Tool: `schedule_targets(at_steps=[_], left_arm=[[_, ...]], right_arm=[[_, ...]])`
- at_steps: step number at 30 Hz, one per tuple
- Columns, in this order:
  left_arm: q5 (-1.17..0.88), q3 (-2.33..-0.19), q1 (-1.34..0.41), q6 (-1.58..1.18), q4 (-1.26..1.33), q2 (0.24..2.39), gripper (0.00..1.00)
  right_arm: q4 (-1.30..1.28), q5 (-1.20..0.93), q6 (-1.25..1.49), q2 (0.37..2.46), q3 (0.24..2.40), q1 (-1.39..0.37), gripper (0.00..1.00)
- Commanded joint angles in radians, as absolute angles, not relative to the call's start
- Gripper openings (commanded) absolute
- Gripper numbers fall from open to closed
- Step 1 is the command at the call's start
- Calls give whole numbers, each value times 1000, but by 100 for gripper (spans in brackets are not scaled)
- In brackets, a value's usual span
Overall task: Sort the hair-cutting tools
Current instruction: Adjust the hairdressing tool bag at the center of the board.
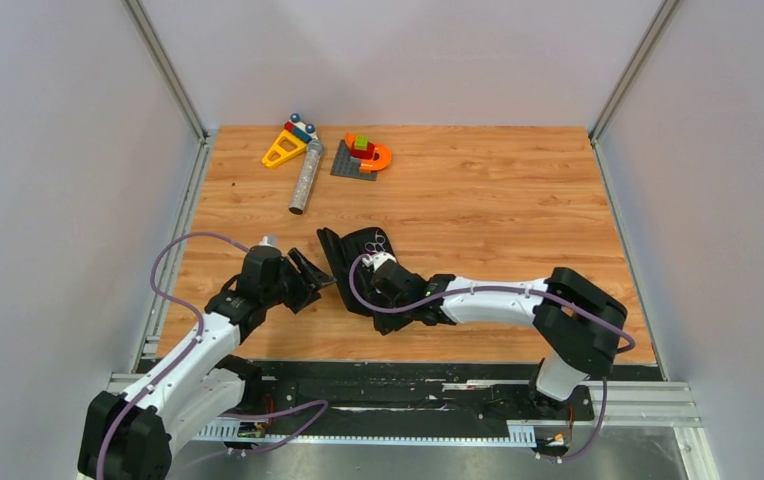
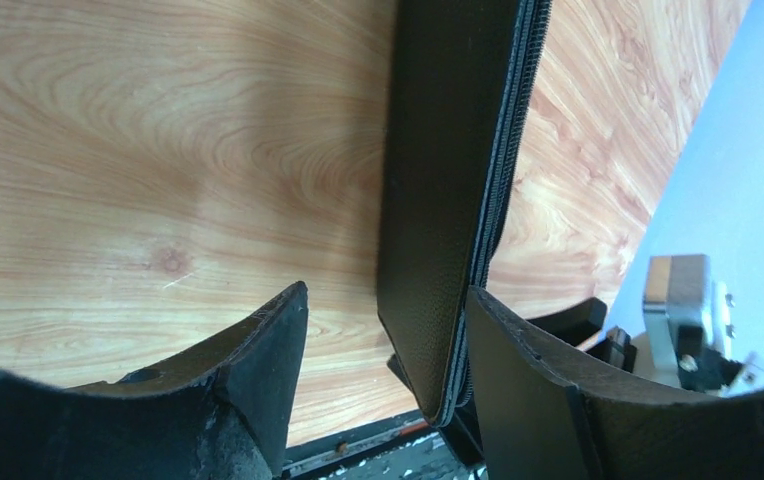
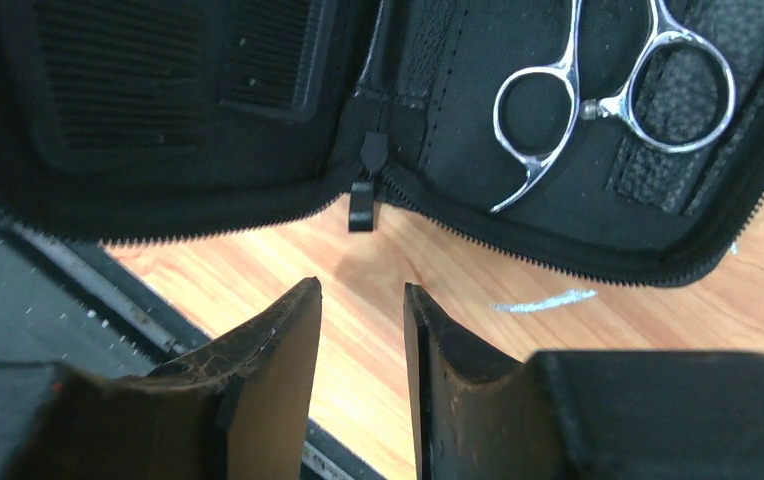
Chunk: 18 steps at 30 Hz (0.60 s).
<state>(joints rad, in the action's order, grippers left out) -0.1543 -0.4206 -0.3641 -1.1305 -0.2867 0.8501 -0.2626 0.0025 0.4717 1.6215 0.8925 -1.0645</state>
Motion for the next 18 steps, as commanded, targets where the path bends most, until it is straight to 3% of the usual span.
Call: schedule_targets(at_steps=[1,14,18], left_arm=[[-174,-463,-357,-1095,-245,861,66],[-207,-470,-357,-1085,-242,879,65],[-209,-472,-357,-1082,-244,876,65]], right_arm=[[-248,119,494,1686,965,-1090,37],[-216,243,474,1805,1013,-1119,37],[-247,271,478,1813,1011,-1126,25]])
